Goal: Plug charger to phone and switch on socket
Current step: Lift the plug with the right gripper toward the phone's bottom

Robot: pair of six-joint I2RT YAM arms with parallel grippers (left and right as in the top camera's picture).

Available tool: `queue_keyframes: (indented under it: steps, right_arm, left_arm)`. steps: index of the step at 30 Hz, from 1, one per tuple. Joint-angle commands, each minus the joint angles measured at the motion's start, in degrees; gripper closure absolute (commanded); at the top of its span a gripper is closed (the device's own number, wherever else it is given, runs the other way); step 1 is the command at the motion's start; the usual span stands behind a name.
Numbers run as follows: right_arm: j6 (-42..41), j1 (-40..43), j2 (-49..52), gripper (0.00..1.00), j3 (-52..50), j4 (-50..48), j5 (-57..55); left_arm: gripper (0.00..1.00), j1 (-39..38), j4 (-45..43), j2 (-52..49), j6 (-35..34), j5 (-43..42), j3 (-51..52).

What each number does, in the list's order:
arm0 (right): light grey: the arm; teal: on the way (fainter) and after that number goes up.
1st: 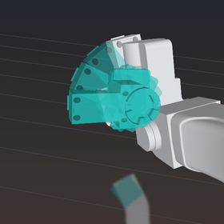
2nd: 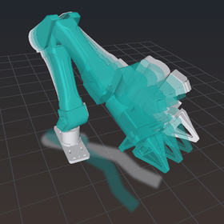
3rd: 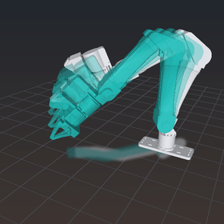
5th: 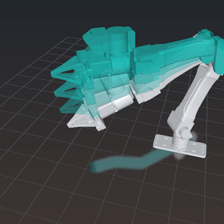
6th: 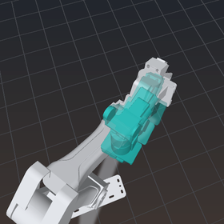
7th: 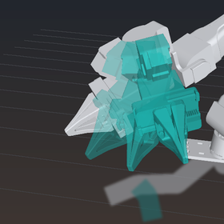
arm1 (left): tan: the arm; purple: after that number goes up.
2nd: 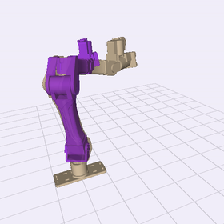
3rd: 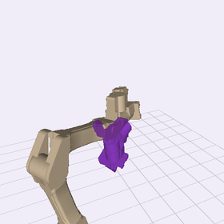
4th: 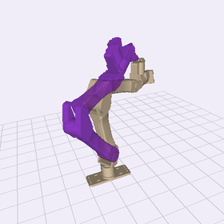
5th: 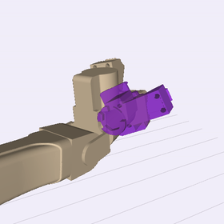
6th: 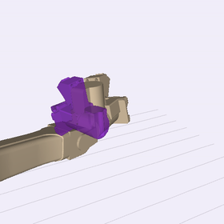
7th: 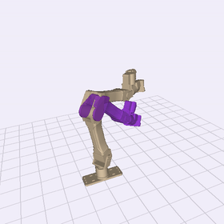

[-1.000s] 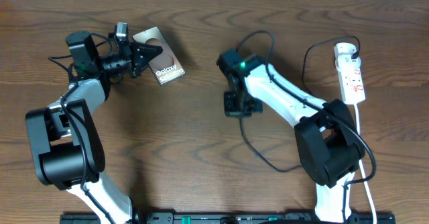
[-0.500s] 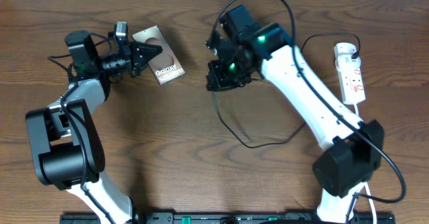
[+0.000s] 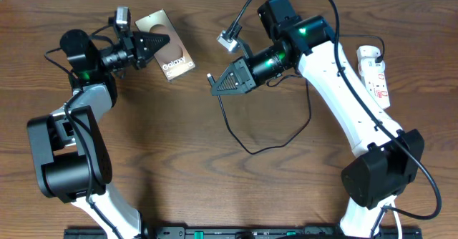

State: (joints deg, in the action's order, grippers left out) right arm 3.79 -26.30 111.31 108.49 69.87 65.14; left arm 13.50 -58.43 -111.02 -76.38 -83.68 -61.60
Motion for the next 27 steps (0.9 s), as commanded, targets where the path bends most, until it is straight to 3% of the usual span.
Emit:
queue_keyframes:
  steps: [1,16,19,27]
  right_arm:
    - [3.63,0.28,1.44,0.99,0.46,0.11,6.19]
    - [11.93,0.39,13.51,0.99,0.46,-0.5,15.37]
    - [16.76,0.39,14.71,0.99,0.46,-1.33,21.97]
    - [15.58,0.33,15.58,0.99,0.42,-4.55,24.39]
  left_arm:
    - [0.93,0.37,-1.33,0.55,-5.42,0.63,-1.09]
    - [0.93,0.37,-2.54,0.55,-6.03,0.79,-1.09]
    - [0.93,0.37,-3.04,0.55,-6.03,0.85,-1.09]
    - [0.92,0.31,-4.09,0.55,-6.08,0.79,-1.09]
